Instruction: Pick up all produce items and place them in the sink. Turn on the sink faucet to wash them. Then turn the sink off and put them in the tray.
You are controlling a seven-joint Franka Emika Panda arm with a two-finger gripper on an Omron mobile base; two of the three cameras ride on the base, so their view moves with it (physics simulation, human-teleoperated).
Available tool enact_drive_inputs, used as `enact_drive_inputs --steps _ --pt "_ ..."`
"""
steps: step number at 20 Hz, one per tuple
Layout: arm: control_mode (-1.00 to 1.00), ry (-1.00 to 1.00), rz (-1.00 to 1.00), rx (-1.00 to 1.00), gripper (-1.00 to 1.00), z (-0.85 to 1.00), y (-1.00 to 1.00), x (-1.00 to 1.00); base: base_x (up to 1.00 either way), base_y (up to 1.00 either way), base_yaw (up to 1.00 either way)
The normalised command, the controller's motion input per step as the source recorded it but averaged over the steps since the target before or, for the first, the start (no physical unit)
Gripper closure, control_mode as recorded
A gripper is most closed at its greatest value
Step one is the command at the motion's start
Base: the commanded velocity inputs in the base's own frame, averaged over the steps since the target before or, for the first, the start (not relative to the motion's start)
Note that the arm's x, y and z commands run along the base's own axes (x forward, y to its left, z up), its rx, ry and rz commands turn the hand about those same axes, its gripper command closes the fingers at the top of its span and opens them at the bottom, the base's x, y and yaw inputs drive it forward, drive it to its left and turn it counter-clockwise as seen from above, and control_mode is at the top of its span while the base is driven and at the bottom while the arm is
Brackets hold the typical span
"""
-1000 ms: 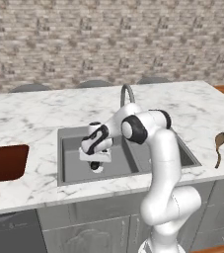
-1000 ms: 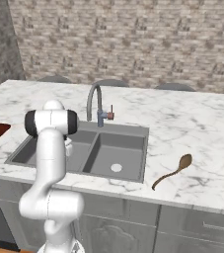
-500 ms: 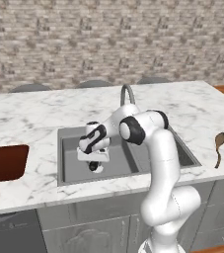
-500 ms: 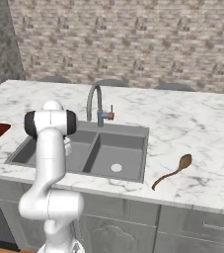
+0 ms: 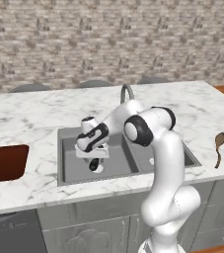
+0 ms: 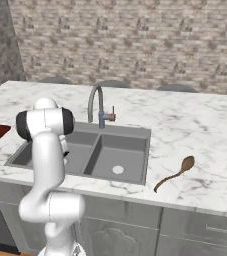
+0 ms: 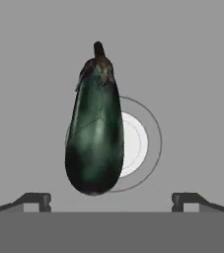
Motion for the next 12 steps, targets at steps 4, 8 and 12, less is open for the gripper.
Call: enact_drive_inputs --steps 4,8,12 --pt "-1.0 -0.07 0.0 -0.03 -1.0 0.71 0.16 -0.33 0.0 0.0 0.0" --pt "-1.0 -0.08 0.0 0.0 -1.0 0.62 0.2 -0.43 0.0 0.0 0.0" --pt "-1.0 -0.06 0.0 0.0 -1.0 0.37 0.29 -0.43 0.0 0.0 0.0"
